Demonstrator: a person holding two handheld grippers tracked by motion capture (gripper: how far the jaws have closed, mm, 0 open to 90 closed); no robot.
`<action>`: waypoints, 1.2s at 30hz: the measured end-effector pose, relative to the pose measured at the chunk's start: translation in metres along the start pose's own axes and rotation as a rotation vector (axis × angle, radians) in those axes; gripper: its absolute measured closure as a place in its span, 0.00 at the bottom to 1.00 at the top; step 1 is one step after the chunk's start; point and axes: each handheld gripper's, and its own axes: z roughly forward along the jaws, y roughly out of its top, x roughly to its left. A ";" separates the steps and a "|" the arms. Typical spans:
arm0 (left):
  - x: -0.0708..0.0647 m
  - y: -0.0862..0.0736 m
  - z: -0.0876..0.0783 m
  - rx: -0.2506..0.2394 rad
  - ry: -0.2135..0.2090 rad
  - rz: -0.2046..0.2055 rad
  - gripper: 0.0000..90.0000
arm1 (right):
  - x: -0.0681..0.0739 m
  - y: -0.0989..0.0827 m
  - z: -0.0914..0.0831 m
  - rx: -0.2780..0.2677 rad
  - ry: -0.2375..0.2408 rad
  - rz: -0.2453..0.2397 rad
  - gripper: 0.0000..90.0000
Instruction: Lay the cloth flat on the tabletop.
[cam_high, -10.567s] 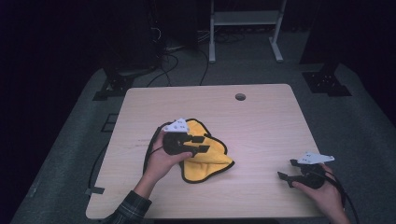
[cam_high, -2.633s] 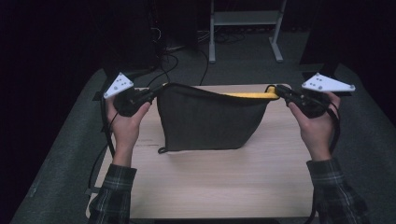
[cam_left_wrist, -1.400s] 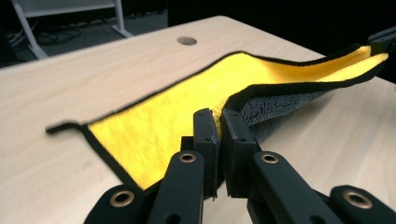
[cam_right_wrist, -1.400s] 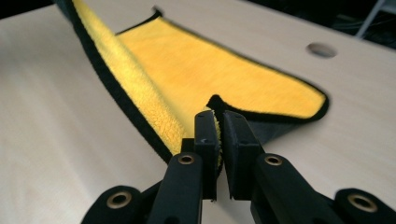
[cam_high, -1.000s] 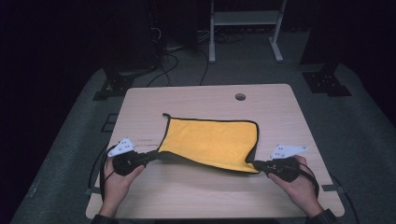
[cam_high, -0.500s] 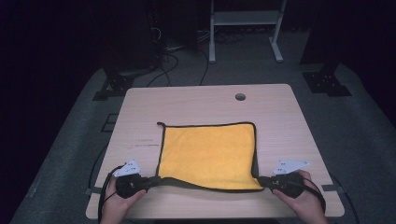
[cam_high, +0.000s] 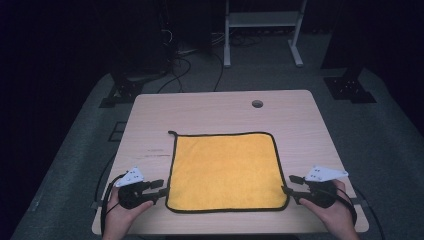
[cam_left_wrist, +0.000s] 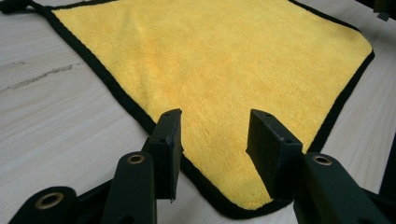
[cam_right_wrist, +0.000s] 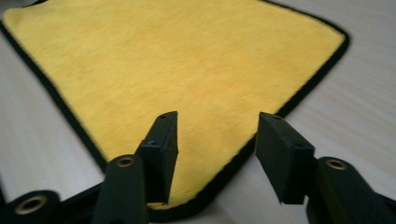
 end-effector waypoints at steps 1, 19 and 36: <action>0.001 0.000 0.001 0.000 0.011 0.003 0.59 | -0.004 0.000 0.000 -0.002 -0.017 0.004 0.49; 0.024 0.023 0.043 -0.004 0.169 0.009 0.41 | -0.091 -0.023 0.024 0.101 -0.265 0.164 0.34; 0.046 0.031 0.082 0.074 0.262 -0.012 0.34 | -0.099 -0.029 0.026 0.089 -0.276 0.189 0.20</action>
